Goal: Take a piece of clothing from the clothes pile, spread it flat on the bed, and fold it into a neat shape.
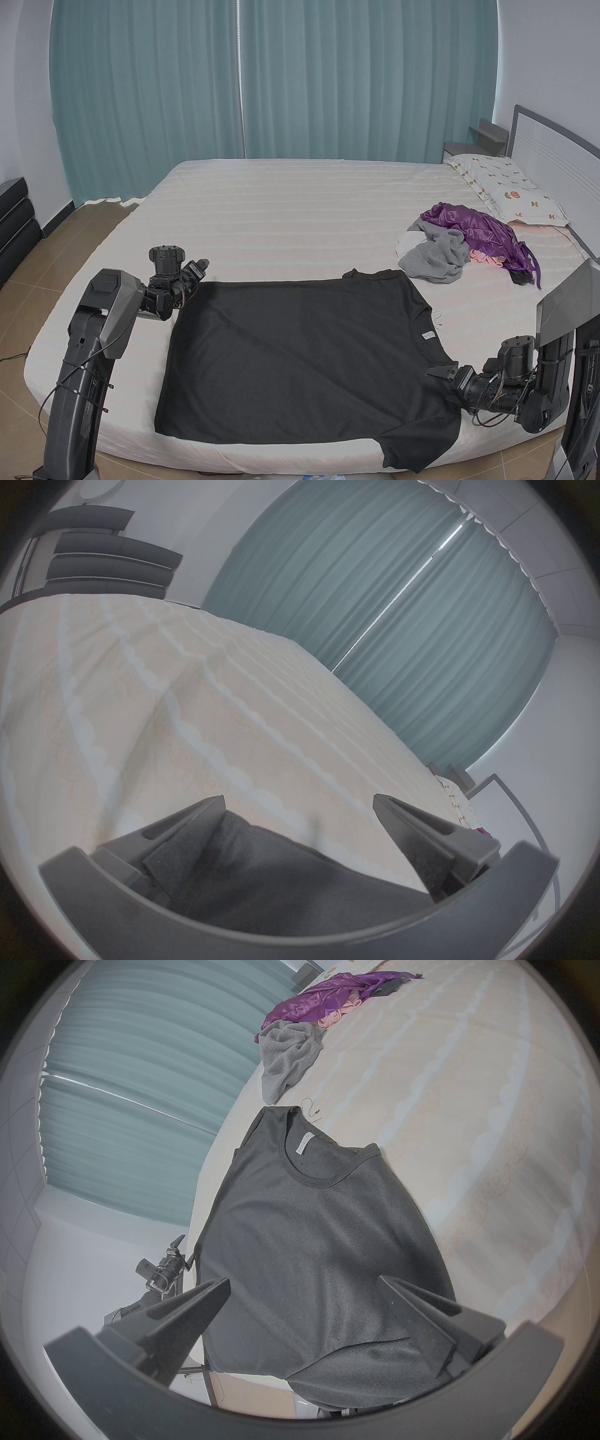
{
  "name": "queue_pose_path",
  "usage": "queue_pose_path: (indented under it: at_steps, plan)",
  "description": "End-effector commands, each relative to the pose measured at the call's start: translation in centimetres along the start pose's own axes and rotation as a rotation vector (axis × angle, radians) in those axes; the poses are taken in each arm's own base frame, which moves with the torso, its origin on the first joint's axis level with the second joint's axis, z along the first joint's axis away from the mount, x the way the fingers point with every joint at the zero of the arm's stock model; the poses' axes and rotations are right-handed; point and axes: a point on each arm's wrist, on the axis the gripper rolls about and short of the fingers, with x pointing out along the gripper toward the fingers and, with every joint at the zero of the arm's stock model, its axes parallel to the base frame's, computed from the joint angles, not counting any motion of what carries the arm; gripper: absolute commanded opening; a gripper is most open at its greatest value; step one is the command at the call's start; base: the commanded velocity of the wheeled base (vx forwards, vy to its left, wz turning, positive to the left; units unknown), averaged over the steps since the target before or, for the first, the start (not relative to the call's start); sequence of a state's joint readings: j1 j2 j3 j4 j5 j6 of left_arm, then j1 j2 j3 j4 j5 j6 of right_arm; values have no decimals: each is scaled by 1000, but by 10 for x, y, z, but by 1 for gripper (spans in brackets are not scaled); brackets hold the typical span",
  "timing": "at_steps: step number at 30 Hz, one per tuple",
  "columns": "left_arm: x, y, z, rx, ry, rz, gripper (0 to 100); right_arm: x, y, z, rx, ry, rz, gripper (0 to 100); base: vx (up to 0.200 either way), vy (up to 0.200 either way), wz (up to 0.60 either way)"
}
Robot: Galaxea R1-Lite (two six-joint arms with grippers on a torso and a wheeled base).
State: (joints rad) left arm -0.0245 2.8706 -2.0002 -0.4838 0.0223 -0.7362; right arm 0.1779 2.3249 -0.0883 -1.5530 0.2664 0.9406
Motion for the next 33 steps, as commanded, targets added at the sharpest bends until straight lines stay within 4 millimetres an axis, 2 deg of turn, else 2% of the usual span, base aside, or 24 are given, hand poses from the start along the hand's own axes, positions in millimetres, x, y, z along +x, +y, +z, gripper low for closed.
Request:
queue_pose_path:
  at_steps: [1,17,18,33]
  plan:
    - [1,3,-5,4,13,11,100,0,1,1,-3,-9,13,100,0,0,0]
    - [1,10,-1,1,6,79,100,0,1,1,-3,-9,13,100,0,0,0]
    - [1,11,-2,2,15,85,0,0,1,1,-3,-8,12,100,0,0,0]
    - [0,14,3,-4,-3,87,0,0,1,1,-4,-7,11,100,0,0,0]
